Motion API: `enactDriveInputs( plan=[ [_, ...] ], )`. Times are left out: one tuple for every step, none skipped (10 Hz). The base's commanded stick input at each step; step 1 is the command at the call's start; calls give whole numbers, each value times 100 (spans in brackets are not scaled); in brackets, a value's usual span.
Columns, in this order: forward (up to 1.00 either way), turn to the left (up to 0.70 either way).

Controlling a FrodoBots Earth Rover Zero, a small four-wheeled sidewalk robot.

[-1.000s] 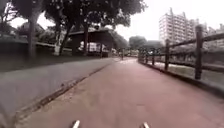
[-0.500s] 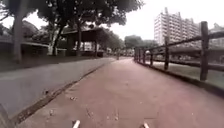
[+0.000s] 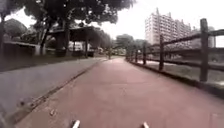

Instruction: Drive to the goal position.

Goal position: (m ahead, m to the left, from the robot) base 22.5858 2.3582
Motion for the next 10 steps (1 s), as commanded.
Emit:
enactDriveInputs(
  plan=[
    [70, 0],
    [70, 0],
    [70, 0],
    [70, 0],
    [70, 0],
    [70, 0],
    [70, 0],
    [70, 0],
    [70, 0],
    [70, 0]
  ],
)
